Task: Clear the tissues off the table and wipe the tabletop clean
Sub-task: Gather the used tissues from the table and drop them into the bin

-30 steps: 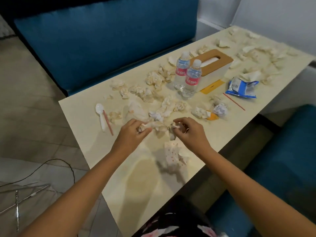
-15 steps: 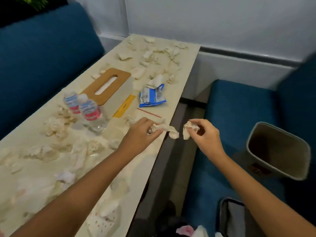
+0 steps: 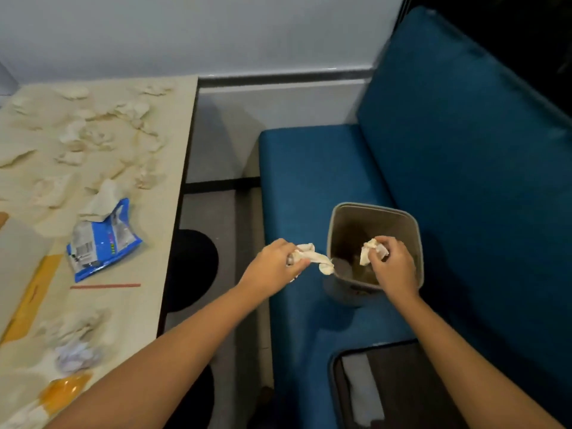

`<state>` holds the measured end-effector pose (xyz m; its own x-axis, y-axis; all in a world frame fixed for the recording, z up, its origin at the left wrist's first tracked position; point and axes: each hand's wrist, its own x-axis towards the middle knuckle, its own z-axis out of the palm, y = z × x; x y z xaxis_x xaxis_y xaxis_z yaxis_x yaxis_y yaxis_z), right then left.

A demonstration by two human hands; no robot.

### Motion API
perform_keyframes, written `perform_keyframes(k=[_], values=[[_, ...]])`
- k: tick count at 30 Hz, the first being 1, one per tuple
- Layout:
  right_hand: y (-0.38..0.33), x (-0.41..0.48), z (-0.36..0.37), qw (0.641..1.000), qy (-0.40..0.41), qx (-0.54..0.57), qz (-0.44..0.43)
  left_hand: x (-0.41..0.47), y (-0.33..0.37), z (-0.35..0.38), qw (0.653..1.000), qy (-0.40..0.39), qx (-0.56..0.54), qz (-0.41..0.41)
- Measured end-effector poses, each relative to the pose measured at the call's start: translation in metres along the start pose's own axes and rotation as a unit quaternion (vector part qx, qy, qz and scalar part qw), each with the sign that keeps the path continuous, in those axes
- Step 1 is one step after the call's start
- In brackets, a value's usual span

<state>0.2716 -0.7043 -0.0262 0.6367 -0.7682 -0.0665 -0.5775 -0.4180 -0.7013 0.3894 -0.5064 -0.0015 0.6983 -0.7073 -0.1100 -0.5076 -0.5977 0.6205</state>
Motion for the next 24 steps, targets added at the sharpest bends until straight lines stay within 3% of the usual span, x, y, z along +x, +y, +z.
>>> perform_keyframes(k=[4, 8, 16, 24], values=[[0.035, 0.023, -0.002, 0.993, -0.058, -0.065, 0.085, 0.045, 0.026, 0.029, 0.999, -0.037, 0.005, 0.006], [0.052, 0.025, -0.009, 0.991, -0.032, -0.049, 0.121, 0.079, 0.05, 0.058, 0.996, -0.052, -0.049, -0.051], [0.051, 0.024, -0.019, 0.995, 0.019, 0.017, 0.101, 0.092, 0.069, 0.078, 0.983, -0.051, -0.136, -0.112], [0.003, 0.022, 0.014, 0.999, -0.005, 0.047, -0.007, 0.065, 0.024, 0.048, 0.979, -0.026, -0.159, -0.128]])
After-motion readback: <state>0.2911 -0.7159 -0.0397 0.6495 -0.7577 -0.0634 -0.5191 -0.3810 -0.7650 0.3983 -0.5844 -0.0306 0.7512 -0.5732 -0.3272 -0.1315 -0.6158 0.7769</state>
